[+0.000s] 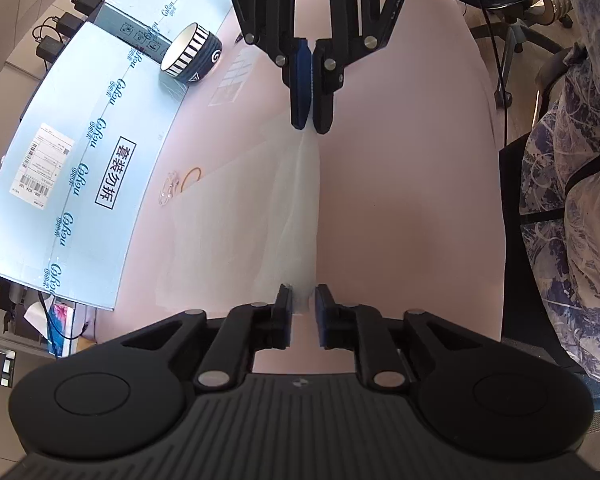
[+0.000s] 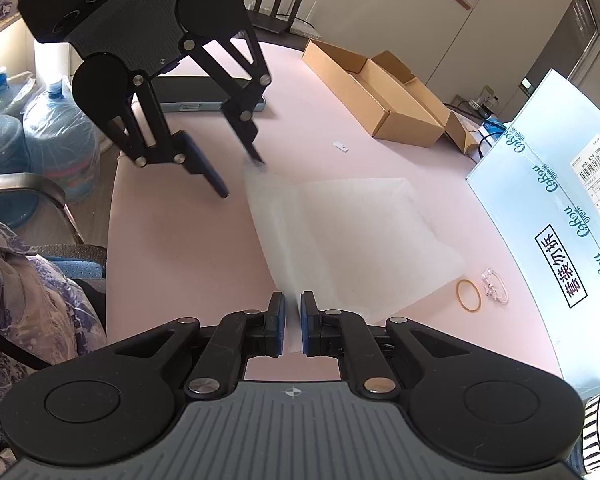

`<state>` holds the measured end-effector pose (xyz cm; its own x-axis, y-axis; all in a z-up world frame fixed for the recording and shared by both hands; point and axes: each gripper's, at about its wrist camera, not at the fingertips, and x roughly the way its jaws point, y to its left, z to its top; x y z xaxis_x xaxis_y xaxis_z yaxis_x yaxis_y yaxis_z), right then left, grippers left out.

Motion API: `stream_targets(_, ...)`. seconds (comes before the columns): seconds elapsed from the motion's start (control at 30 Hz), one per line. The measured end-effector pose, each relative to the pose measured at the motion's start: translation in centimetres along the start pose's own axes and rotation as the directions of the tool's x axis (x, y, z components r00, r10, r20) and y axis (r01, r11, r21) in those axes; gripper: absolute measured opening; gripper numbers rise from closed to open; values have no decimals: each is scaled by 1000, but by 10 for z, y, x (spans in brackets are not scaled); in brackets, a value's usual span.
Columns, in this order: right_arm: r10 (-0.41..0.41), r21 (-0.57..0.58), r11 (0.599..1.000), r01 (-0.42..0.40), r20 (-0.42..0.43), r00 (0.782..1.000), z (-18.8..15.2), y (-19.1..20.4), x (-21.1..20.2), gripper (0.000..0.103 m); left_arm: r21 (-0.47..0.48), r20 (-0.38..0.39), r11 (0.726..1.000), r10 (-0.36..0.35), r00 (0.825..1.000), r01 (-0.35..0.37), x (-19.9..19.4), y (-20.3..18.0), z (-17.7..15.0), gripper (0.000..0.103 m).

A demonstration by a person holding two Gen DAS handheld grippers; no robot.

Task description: Fold shopping bag

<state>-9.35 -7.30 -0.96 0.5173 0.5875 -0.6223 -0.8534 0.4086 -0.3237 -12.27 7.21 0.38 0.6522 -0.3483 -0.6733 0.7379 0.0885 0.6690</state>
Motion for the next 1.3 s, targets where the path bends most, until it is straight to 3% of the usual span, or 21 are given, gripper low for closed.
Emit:
stream_targets(0.27, 14, 49, 999, -15, 25, 1000, 4, -7, 0, 5, 3, 24, 1000, 11, 1000, -11, 9, 0, 4, 59)
stream_targets(0.33, 18, 65, 998, -20, 33, 999, 4, -10, -2, 5, -38, 20, 999, 5, 1000, -4, 14, 4, 5, 45)
stream_targets(0.4, 25, 86, 996, -29, 44, 999, 5, -14, -3, 5, -89, -21, 996, -12, 1000, 10, 22, 8, 7, 17)
stream_targets(0.47, 31, 103, 994, -36, 52, 998, 5, -17, -4, 5, -145, -61, 989, -36, 997, 26, 30, 12, 7, 4)
stream_targets(0.5, 37, 112, 993, -43, 55, 998, 5, -19, -5, 5, -162, -60, 986, -44, 997, 33, 30, 14, 6, 2)
stream_targets(0.6, 70, 168, 983, -80, 64, 995, 5, -27, -4, 5, -240, -47, 968, -87, 995, 73, 30, 23, 5, 1)
stream_targets(0.7, 118, 248, 959, -136, 87, 989, 3, -40, -3, 5, -341, -24, 921, -207, 978, 186, 27, 41, -1, 1)
stream_targets(0.77, 152, 297, 939, -175, 100, 983, 2, -47, -1, 5, -398, -7, 879, -290, 957, 263, 25, 53, -6, 1)
stream_targets(0.83, 176, 338, 919, -202, 106, 979, 1, -54, 2, 5, -426, 1, 855, -327, 945, 296, 25, 61, -8, 2)
stream_targets(0.93, 194, 401, 889, -223, 111, 975, -3, -65, 9, 5, -479, 25, 788, -428, 904, 386, 31, 78, -15, 5)
stream_targets(1.0, 198, 449, 864, -229, 115, 973, -7, -73, 15, 5, -499, 28, 761, -464, 885, 415, 36, 86, -19, 8)
stream_targets(1.2, 197, 522, 821, -230, 118, 973, -17, -87, 29, 5, -587, 46, 707, -457, 888, 394, 49, 109, -34, 14)
stream_targets(1.3, 196, 522, 823, -224, 109, 975, -18, -89, 35, 5, -601, 48, 704, -440, 897, 378, 47, 109, -39, 23)
